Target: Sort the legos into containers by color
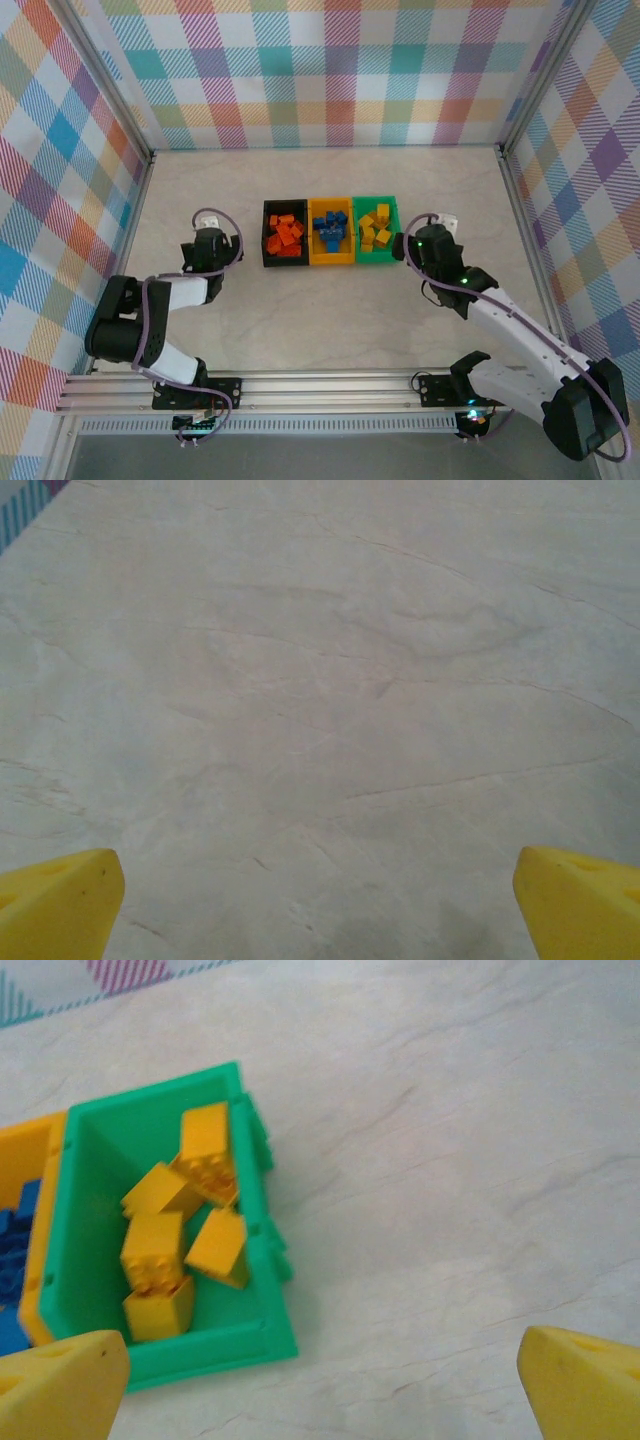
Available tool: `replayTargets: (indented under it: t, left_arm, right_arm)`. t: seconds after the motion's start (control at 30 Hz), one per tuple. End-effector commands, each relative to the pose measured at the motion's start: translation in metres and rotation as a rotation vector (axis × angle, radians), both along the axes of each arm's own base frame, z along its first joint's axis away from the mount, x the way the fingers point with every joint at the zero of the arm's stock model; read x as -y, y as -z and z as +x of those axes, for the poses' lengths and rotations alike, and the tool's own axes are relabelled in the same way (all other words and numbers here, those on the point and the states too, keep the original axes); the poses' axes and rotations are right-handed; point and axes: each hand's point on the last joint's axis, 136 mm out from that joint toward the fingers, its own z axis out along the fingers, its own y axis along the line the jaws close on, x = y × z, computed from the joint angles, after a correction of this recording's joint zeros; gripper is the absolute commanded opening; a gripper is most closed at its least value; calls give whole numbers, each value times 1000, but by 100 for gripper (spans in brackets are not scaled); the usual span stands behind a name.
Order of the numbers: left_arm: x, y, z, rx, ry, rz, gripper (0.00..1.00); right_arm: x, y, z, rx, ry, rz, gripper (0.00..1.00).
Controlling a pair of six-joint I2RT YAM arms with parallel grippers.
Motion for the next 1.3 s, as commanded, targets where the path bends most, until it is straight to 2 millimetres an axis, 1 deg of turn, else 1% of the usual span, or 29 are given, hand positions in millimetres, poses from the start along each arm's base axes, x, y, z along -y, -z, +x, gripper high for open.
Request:
replayTargets:
  t: [0.0,0.03,0.07,0.13,0.27,0.33,0.4,0.47,0.5,0.57,0.63,0.77,0.83,0.87,0.9,0.93,0.97,1.0,1.03,1.27]
  left_arm:
    - [2,-17,10,157,36,-35,100]
    - [2,-20,11,187,45,-35,100]
    - [3,-17,11,153,46,-41,100]
    - [2,-18,12,164,48,-42,100]
    - [-2,-18,10,171,22,-37,100]
    - [-4,-19,10,173,14,-41,100]
    - [-3,-19,10,175,17,-41,100]
    - [-3,-19,10,174,17,-41,100]
    - [-3,-18,10,172,17,-39,100]
    - [-3,-19,10,173,17,-40,100]
    - [-3,-19,10,173,16,-39,100]
    - [-3,-18,9,172,16,-40,100]
    - [-3,-19,10,174,16,-40,100]
    - [-3,-19,10,173,16,-40,100]
    - [-3,-18,9,172,17,-40,100]
    - [-3,-18,10,172,17,-39,100]
    - [-3,-19,10,173,16,-40,100]
    - [-3,-18,10,172,17,-40,100]
    - [-3,-19,9,173,16,-40,100]
    - [-3,-18,9,172,16,-40,100]
  right_arm:
    - [32,-19,3,77,99,-71,100]
    - [40,-24,4,101,120,-83,100]
    - [48,-28,6,124,142,-99,100]
    - [62,-32,10,164,185,-132,100]
    - [79,-27,27,281,176,-262,100]
    - [85,-14,37,300,144,-279,100]
    - [96,10,48,229,125,-234,100]
    - [104,26,59,206,120,-213,100]
    - [105,30,63,212,110,-210,100]
    - [106,41,70,216,88,-198,100]
    - [102,50,75,212,53,-165,100]
    - [85,61,86,269,-37,-138,100]
    - [73,69,89,262,-110,-130,100]
    - [72,78,91,251,-122,-129,100]
    - [65,78,94,279,-160,-133,100]
    - [64,81,94,241,-166,-121,100]
    - [64,84,94,230,-169,-114,100]
    - [65,81,95,249,-167,-115,100]
    - [65,83,94,229,-165,-113,100]
    - [68,81,93,243,-151,-119,100]
